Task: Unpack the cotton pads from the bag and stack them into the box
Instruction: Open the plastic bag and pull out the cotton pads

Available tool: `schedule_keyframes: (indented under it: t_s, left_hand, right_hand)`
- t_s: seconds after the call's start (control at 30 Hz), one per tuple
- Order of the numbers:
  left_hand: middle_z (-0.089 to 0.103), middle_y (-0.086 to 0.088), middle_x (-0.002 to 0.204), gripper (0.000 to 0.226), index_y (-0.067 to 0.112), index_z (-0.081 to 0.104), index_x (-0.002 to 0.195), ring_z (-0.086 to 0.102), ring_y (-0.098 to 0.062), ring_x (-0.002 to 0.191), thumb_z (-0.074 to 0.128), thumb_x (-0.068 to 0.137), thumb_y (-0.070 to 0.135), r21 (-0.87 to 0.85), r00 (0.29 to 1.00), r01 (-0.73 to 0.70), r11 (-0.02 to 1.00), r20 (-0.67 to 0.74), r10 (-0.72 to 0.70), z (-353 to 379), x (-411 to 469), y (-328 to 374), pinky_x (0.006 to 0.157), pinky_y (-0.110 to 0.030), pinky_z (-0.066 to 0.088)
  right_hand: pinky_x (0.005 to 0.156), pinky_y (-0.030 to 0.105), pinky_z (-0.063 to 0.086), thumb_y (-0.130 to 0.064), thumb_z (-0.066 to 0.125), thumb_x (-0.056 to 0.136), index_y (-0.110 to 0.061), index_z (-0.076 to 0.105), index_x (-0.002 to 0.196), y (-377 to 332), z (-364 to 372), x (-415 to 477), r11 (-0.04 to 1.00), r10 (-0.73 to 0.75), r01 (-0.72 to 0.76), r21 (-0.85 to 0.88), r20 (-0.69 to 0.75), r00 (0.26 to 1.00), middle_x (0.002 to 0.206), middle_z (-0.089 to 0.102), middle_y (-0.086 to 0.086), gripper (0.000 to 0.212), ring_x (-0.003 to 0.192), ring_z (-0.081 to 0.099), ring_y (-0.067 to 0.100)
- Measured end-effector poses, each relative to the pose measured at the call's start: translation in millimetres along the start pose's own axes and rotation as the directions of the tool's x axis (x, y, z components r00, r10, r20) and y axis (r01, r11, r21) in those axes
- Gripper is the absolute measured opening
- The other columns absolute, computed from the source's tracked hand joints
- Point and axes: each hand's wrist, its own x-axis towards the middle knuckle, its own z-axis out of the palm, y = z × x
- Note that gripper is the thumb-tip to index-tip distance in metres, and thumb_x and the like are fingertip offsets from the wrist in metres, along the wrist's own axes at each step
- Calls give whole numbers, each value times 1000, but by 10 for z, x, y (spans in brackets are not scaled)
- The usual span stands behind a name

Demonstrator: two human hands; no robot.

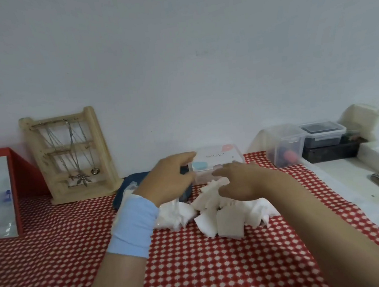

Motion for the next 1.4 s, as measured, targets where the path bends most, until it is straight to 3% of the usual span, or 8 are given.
schedule_keyframes:
  t_s: [0.13,0.3,0.6,0.77,0.83,1.0,1.23,1.4]
  left_hand:
    - [57,6,145,47,30,53,145,55,-18,131,54,99,20,188,983,175,966,-86,-161,-173,-61,-413,108,-35,45]
    - [40,-5,159,62,31,42,152,35,-28,146,53,95,50,330,938,317,889,29,-345,-135,-99,-869,117,-43,35]
    - [48,5,153,43,25,48,148,44,-16,139,37,108,37,-120,953,275,954,-97,-287,-289,-62,-1060,108,-27,33]
    - [62,-12,130,30,10,63,122,59,-29,115,48,99,24,138,877,481,866,-57,-478,-327,-78,-1234,91,-34,48]
    - [66,-10,95,19,5,66,89,63,-30,92,57,94,22,64,893,449,891,-53,-446,-299,-86,-1220,71,-31,43]
    - [69,13,116,53,31,64,132,62,-4,106,81,83,25,-168,952,182,969,-217,-216,-259,-75,-976,100,-25,48]
    - [62,20,132,46,37,51,142,57,-2,120,61,97,37,-213,971,96,972,-193,-138,-306,-86,-688,102,-22,42]
    - [69,16,119,21,27,76,114,58,-1,112,65,96,31,-101,973,84,991,-205,-103,-365,-89,-686,88,-13,39]
  right_hand:
    - [111,36,41,-18,49,99,-31,61,135,-336,51,189,982,-166,180,57,-187,968,145,54,-3,40,130,50,20]
    - [95,35,54,-12,52,97,-26,72,121,-687,271,455,981,-192,191,-41,-17,981,120,69,-1,34,104,63,19]
    - [75,37,54,4,57,78,-17,59,109,-822,411,695,947,-169,272,170,-459,873,110,53,-2,38,92,57,21]
    - [91,29,55,8,49,83,-23,72,110,-860,369,715,920,-205,272,281,-247,947,112,69,-10,47,97,62,5]
    - [86,26,54,-13,50,95,-25,71,114,-874,352,714,951,-145,198,236,-221,964,113,69,-11,31,86,60,3]
    - [96,32,51,-53,56,95,-30,55,136,-857,398,772,905,12,153,396,-383,924,120,63,-11,47,108,61,10]
    - [60,20,42,-24,76,87,-25,74,80,-661,295,735,616,189,314,722,-523,831,64,67,-21,7,52,54,1]
    - [74,22,47,-23,72,90,-28,71,86,-596,234,643,601,177,430,673,-638,750,91,70,-23,6,82,63,-1]
